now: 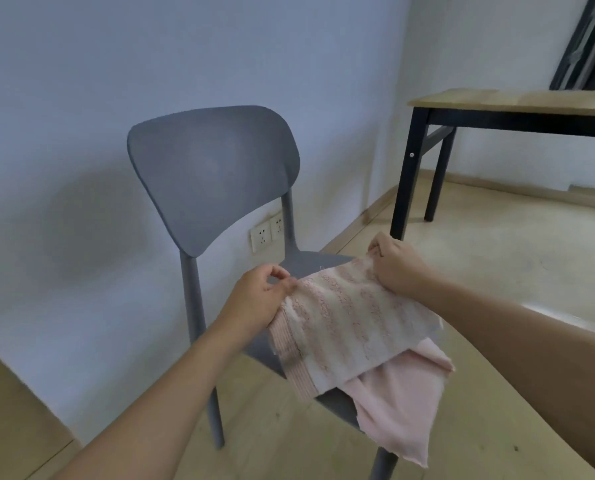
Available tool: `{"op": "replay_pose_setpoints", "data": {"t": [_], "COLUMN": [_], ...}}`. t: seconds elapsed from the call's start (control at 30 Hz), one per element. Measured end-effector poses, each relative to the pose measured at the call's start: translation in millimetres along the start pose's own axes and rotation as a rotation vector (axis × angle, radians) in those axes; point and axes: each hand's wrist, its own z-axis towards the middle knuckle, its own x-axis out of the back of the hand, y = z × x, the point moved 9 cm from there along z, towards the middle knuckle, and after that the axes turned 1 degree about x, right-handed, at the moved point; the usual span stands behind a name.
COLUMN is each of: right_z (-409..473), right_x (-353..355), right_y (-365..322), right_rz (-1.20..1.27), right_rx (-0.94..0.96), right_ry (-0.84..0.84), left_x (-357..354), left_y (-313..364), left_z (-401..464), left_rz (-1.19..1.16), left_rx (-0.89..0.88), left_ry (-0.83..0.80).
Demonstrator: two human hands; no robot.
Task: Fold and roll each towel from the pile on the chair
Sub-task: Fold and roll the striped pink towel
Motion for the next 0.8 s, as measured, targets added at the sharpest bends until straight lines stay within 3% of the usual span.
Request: {"op": "replay_pose_setpoints", "data": {"t": [0.17,0.33,0.4,0.5,0.6,0.67,0.8], "right_z": [43.0,47.2,30.3,-21.7,-88.1,-126.1,-143.2], "right_x": [-28.8,-60.3,-48.0,-30.0,-62.2,-78.6,-98.4], "right_y": [9.9,37.7,38.3,3.8,-43.4,-60.8,-55.3], "right_rz": [0.005,-0.067,-0.127,-0.178,-0.244,-0.27,-0.355], "right_rx": [0.072,0.004,0.003,0.186,0.423,0.471,0.303], "right_ry": [0.087,-0.054,0.051,0.227,-0.026,-0.127,-0.047], "left_x": [-31.2,-47.7,-48.6,-47.8,-46.2,-44.2,-38.8], "left_y": [-47.7,-62.9,-69.9,-74.2,-65.6,-57.7,-44.6], "left_z": [48.2,62.4,62.6,56.0,48.4,45.2,31.3], "left_rz": [0.228,0.229,0.187,0.077,-0.233,-0.384,-0.366], "left_rx": [0.124,0.168,0.223,0.338,0.418,0.441,0.467], "left_ry": [-0.097,-0.168,-0.181,-0.214,-0.214,-0.226,-0.275]}}
